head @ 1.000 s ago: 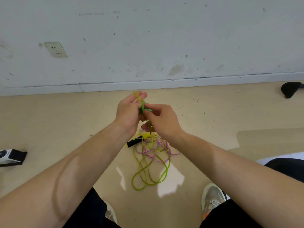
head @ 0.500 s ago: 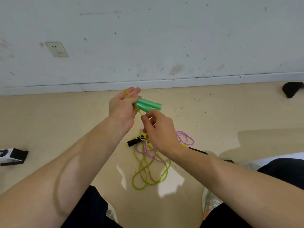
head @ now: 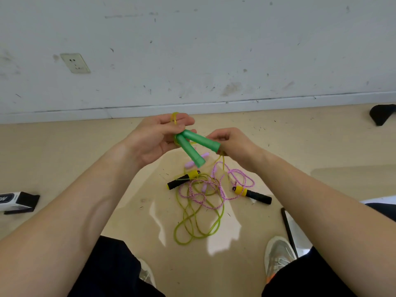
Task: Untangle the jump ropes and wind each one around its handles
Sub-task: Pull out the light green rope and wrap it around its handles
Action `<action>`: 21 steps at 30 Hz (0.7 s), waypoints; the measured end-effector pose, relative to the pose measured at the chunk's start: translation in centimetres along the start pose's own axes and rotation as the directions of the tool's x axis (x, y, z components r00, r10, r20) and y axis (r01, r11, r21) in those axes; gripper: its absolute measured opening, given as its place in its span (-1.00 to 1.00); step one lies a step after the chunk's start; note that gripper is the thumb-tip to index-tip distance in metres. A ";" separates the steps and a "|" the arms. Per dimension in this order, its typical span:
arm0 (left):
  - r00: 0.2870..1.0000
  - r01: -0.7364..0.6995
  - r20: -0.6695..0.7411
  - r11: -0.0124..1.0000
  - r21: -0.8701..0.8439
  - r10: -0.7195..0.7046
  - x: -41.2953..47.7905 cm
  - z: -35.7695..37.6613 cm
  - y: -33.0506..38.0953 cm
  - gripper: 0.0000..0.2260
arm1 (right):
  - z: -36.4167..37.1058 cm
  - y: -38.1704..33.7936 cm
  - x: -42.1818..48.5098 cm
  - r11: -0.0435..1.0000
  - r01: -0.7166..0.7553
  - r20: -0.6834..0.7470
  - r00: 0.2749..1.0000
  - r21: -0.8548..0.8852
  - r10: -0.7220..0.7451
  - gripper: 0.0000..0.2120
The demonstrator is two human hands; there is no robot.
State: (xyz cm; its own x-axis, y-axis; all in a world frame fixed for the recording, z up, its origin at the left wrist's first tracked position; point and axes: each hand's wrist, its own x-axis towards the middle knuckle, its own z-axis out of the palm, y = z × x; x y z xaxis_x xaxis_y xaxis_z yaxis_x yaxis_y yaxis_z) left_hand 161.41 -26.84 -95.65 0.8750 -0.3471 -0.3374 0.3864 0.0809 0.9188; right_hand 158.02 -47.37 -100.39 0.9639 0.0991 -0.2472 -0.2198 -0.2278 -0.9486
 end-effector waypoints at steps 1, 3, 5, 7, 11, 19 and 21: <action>1.000 -0.014 0.005 0.997 0.075 0.014 0.0 0.0 0.0 -0.75 | -0.2 -0.3 0.1 0.999 0.000 0.009 1.000 0.033 0.000 -0.82; 0.999 -0.048 0.020 0.979 0.198 0.045 0.0 0.1 -0.1 -0.75 | -0.3 -0.7 0.2 0.997 -0.012 0.005 1.000 0.074 0.011 -0.93; 0.997 -0.081 0.031 0.958 0.275 0.075 0.0 0.3 -0.2 -0.75 | -0.3 -1.0 0.3 0.995 -0.030 -0.016 0.999 0.098 0.032 -0.94; 0.993 -0.117 0.036 0.923 0.366 0.112 -0.1 0.3 -0.2 -0.76 | -0.2 -1.1 0.4 0.990 -0.055 -0.039 0.997 0.129 0.060 -0.96; 0.989 -0.147 0.081 0.838 0.526 0.123 -0.1 0.2 -0.4 -0.76 | 0.0 -1.4 0.2 0.978 -0.108 -0.036 0.993 0.178 0.116 -0.87; 0.942 -0.251 0.000 0.705 0.663 0.336 0.5 0.4 -1.3 -0.73 | 1.0 -3.1 -0.9 0.905 -0.201 -0.011 0.975 0.376 0.222 -0.88; 0.900 -0.287 -0.041 0.663 0.691 0.433 0.7 0.6 -1.8 -0.74 | 1.7 -3.5 -1.3 0.830 -0.233 0.031 0.967 0.507 0.253 -0.87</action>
State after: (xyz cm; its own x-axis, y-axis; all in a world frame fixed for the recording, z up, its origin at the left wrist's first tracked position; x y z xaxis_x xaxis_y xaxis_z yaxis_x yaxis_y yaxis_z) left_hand 161.19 -27.82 -97.40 0.9673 -0.2389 0.0854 -0.1965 -0.4922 0.8480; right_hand 157.25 -45.09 -97.05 0.8718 0.0687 -0.4850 -0.4836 0.2790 -0.8297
